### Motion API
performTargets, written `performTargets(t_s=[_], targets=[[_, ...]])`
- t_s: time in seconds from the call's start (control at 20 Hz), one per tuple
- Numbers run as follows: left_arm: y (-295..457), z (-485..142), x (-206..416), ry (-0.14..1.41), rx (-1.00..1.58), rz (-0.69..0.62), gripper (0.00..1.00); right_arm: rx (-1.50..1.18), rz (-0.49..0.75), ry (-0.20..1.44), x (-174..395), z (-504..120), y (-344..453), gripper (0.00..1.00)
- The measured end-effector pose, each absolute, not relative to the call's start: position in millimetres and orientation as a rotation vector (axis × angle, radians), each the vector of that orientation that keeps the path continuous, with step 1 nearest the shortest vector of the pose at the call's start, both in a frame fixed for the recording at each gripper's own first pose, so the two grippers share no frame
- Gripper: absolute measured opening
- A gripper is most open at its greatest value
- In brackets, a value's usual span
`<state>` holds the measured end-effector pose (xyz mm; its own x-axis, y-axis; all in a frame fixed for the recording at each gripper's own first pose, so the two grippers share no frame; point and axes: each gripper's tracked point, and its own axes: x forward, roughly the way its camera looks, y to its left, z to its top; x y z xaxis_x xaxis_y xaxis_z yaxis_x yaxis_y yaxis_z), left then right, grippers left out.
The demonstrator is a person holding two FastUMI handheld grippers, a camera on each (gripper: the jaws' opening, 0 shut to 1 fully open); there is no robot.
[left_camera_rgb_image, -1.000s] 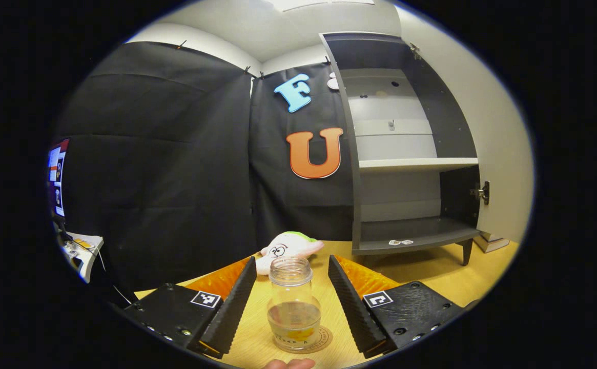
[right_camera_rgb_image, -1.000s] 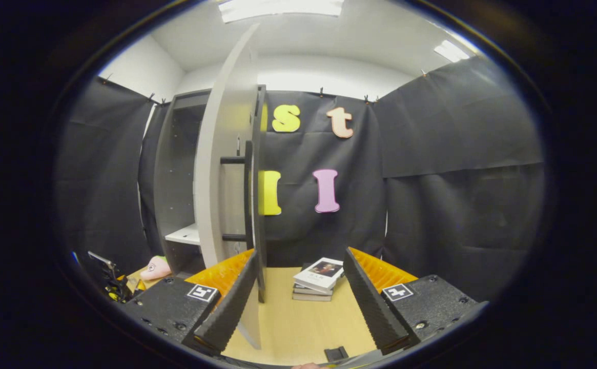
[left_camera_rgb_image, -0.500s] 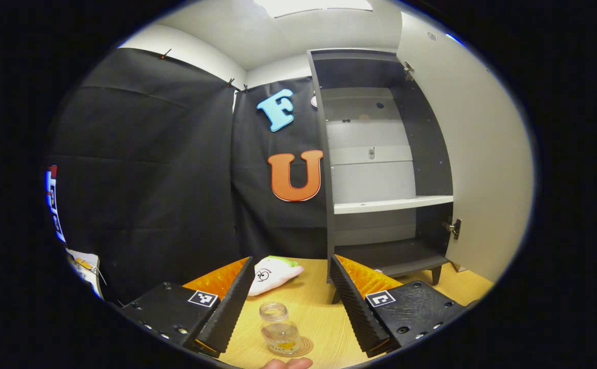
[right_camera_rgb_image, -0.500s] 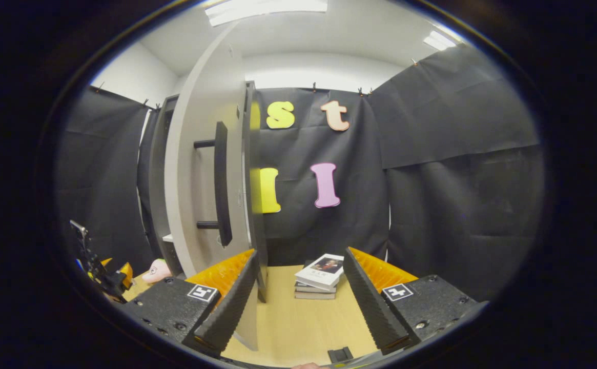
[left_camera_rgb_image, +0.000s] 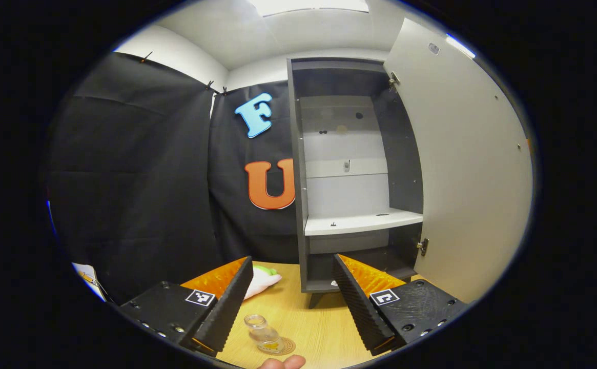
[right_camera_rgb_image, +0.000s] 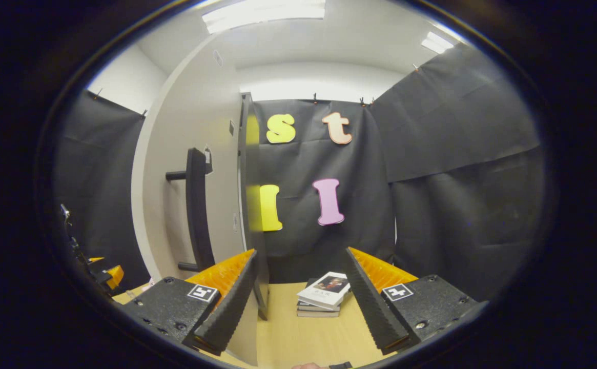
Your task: Open the cabinet door with the right hand, grasp the bottle in the cabinet with the left hand and place it on the coaster, then close the cabinet door with the right hand.
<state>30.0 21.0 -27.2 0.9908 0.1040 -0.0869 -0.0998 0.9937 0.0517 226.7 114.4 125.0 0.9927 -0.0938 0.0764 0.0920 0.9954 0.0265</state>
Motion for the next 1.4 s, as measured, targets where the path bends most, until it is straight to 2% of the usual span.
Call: performTargets(t_s=[0.4,0.45,0.5,0.65,0.7,0.75,0.8,0.85,1.0,1.05,1.1,1.4], targets=[[12,-4,23,0.046,0.035,0.077,0.94,-0.027,0.003,-0.092,233,131,128,1.0],[12,-2,23,0.043,0.035,0.076,0.94,-0.022,0.013,-0.085,233,130,130,0.94],[12,-2,22,0.041,0.037,0.077,0.94,-0.015,0.017,-0.071,231,127,132,0.97],[13,-3,21,0.042,0.039,0.074,0.94,-0.026,0.007,-0.07,231,127,131,0.94],[14,-4,20,0.047,0.038,0.074,0.94,-0.046,0.016,-0.069,231,128,132,0.97],[15,-5,20,0.049,0.037,0.074,0.94,-0.065,0.033,-0.064,233,128,134,0.97],[15,-5,19,0.049,0.035,0.075,0.94,-0.083,0.053,-0.055,233,127,137,0.93],[17,-5,18,0.047,0.033,0.075,0.94,-0.096,0.075,-0.055,229,124,139,0.97],[23,-7,14,0.05,0.024,0.085,0.94,-0.095,0.151,-0.05,230,124,156,0.97],[26,-8,13,0.052,0.019,0.09,0.94,-0.093,0.176,-0.05,230,123,163,0.94],[29,-9,11,0.055,0.015,0.091,0.94,-0.088,0.191,-0.051,233,125,169,0.97],[46,-9,-2,0.045,0.026,0.107,0.94,-0.066,0.266,-0.055,246,125,195,0.97]])
